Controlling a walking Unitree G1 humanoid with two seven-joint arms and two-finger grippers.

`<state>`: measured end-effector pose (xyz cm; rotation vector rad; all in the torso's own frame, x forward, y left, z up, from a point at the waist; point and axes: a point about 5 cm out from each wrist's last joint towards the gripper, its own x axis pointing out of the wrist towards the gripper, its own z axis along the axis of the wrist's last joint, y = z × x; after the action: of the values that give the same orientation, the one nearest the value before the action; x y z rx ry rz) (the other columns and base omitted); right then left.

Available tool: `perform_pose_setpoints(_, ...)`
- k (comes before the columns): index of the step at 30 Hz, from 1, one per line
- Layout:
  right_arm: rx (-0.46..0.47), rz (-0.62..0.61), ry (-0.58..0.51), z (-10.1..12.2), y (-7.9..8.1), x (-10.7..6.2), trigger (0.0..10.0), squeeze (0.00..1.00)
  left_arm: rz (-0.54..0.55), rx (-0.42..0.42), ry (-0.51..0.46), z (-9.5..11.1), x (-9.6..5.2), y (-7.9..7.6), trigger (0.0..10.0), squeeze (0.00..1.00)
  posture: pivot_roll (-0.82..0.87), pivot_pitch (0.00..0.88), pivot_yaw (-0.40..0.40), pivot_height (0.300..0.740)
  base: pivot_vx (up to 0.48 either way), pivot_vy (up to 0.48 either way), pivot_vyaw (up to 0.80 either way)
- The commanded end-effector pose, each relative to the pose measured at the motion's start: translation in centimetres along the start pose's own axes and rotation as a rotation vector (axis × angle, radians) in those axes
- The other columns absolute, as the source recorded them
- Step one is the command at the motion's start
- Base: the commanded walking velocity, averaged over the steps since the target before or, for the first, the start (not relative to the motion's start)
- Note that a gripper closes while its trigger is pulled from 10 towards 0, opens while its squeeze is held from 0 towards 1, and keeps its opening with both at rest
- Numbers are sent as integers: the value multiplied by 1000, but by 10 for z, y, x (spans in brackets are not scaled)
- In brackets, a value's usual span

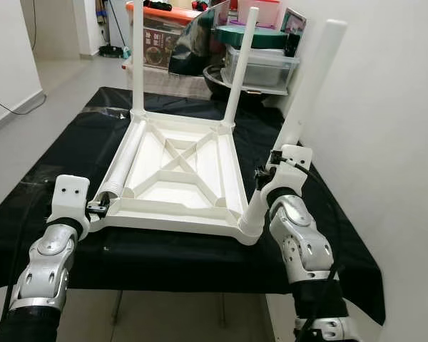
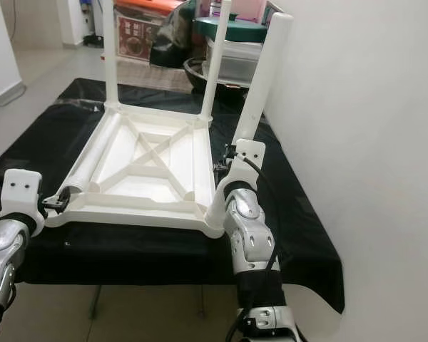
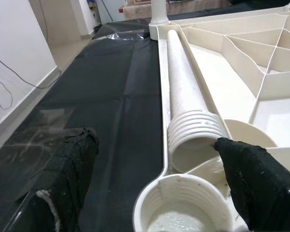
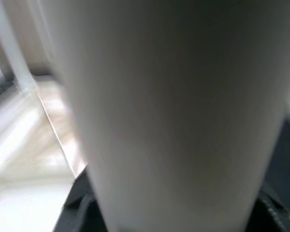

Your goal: Building children table

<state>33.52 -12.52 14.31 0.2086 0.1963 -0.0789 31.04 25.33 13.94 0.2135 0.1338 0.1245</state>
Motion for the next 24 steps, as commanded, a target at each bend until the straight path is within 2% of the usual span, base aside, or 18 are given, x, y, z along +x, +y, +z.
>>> perform_pose_setpoints(1, 30, -66, 113, -20, -16, 0, 10000, 1000, -13, -7, 24, -4, 2, -5, 10000, 0, 126, 0, -125, 740, 0, 0, 0)
perform_pose_setpoints(6, 54, -61, 84, -11, -15, -4, 10000, 1000, -17, -5, 22, -3, 3, -6, 10000, 0, 123, 0, -121, 740, 0, 0, 0)
perform_pose_setpoints(10, 62, 69, -45, 30, -9, -16, 10000, 1000, -20, 0, 19, -2, 5, -5, 10000, 0, 113, 0, -114, 740, 0, 0, 0)
perform_pose_setpoints(11, 62, 69, -45, 30, -9, -16, 10000, 1000, -20, 0, 19, -2, 5, -5, 10000, 0, 113, 0, -114, 740, 0, 0, 0)
perform_pose_setpoints(15, 9, 138, -139, 60, -24, -21, 10000, 1000, -22, 0, 16, -1, 6, -6, 10000, 0, 108, 0, -112, 740, 0, 0, 0)
perform_pose_setpoints(17, 9, 138, -139, 60, -24, -21, 10000, 1000, -22, 0, 16, -1, 6, -6, 10000, 0, 108, 0, -112, 740, 0, 0, 0)
perform_pose_setpoints(18, -25, 160, -162, 67, -28, -21, 10000, 1000, -23, -1, 15, -1, 6, -6, 10000, 0, 107, 0, -111, 740, 0, 0, 0)
perform_pose_setpoints(22, -123, 247, -230, 88, -45, -11, 10000, 1000, -30, -3, 8, 1, 9, -8, 10000, 0, 103, 0, -110, 740, 0, 0, 0)
perform_pose_setpoints(23, -137, 313, -268, 94, -47, -9, 10000, 1000, -33, -4, 6, 1, 10, -9, 10000, 0, 103, 0, -110, 740, 0, 0, 0)
perform_pose_setpoints(24, -137, 313, -268, 94, -47, -9, 10000, 1000, -33, -4, 6, 1, 10, -9, 10000, 0, 103, 0, -110, 740, 0, 0, 0)
